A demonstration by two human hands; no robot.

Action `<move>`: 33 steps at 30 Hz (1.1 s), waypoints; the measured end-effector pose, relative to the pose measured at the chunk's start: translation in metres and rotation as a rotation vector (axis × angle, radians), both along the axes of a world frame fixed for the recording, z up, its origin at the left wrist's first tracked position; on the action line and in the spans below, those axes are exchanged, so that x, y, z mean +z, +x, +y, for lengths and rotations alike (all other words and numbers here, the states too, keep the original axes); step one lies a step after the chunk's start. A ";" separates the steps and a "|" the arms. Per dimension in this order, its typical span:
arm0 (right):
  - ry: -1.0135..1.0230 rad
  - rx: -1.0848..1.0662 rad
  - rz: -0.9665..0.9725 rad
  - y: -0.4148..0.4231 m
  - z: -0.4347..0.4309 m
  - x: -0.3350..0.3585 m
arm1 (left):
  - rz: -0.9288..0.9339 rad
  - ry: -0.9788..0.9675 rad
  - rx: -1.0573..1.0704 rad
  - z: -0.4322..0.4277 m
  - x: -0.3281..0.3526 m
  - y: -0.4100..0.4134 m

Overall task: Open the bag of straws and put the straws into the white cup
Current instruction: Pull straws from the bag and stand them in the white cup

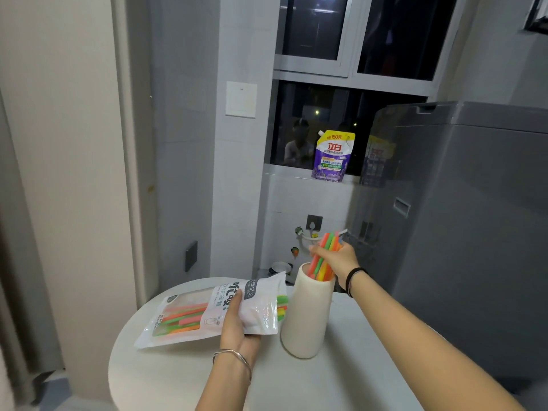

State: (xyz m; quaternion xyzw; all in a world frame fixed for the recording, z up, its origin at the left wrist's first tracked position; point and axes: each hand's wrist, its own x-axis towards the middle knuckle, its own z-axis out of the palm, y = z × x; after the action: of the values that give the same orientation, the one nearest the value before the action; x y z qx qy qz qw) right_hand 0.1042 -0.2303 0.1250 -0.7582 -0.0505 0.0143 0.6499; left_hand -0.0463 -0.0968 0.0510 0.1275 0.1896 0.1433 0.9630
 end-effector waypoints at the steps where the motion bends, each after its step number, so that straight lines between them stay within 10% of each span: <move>1: -0.045 0.022 -0.022 -0.001 -0.001 -0.002 | 0.004 0.004 -0.011 0.000 0.000 0.000; 7: -0.104 0.036 -0.288 -0.028 -0.007 -0.001 | 0.000 0.012 -0.002 -0.003 0.003 -0.002; 12: 0.328 -0.183 -0.501 -0.080 -0.004 -0.010 | -0.013 0.050 0.032 -0.004 0.006 -0.002; 21: 0.859 -0.004 0.408 -0.131 0.035 -0.063 | 0.080 0.424 0.276 -0.015 0.005 -0.008; 33: 0.938 -0.017 0.365 -0.136 0.041 -0.074 | 0.057 0.795 0.322 -0.024 0.009 -0.008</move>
State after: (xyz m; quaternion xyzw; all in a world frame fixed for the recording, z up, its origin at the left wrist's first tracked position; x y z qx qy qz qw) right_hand -0.0314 -0.1894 0.0509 -0.3698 0.0691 0.1173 0.9191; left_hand -0.0545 -0.1205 0.0602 0.4614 0.1636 0.3503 0.7985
